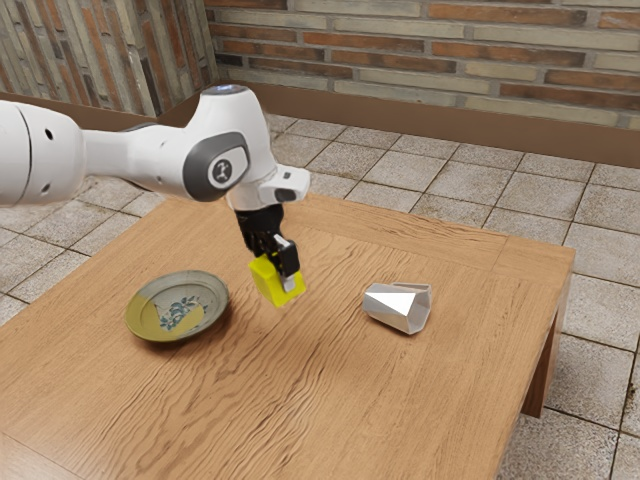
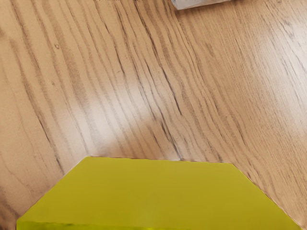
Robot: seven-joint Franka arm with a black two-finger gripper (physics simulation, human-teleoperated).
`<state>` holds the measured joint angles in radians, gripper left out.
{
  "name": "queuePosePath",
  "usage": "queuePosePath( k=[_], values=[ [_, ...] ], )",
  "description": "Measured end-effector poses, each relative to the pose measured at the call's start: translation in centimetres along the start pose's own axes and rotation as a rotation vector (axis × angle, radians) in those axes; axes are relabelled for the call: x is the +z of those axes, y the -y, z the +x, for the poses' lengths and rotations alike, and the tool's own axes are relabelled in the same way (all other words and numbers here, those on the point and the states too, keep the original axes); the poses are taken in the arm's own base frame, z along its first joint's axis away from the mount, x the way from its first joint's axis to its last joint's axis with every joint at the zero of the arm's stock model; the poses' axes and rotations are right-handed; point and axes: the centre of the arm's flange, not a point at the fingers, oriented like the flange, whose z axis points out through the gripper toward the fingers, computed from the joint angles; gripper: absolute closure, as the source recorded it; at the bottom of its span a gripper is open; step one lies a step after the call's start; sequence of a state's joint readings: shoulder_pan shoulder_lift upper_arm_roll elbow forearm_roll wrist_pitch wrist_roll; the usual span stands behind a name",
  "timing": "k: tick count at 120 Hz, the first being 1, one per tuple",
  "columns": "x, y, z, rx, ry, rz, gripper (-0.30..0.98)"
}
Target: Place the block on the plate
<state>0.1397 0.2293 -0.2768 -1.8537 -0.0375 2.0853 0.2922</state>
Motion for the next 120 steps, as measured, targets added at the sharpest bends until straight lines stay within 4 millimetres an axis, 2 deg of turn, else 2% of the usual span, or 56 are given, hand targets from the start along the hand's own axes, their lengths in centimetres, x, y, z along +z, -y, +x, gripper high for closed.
queuePosePath(
  k=[18, 31, 43, 59, 88, 99, 120],
  values=[
    [-2.2, 3.9, -1.8, -0.078, -0.009, 0.011, 0.28],
    [-2.8, 7.4, -3.4, -0.147, -0.008, 0.012, 0.28],
    [-4.4, 10.8, -5.5, -0.218, -0.016, 0.023, 0.29],
    [-5.7, 13.0, -7.8, -0.276, -0.008, 0.031, 0.28],
    [-4.7, 15.5, -10.9, -0.356, 0.03, 0.022, 0.28],
    [-3.8, 16.0, -11.2, -0.37, 0.043, 0.012, 0.28],
    [-0.7, 17.3, -11.2, -0.395, 0.069, -0.016, 0.28]
  ],
)
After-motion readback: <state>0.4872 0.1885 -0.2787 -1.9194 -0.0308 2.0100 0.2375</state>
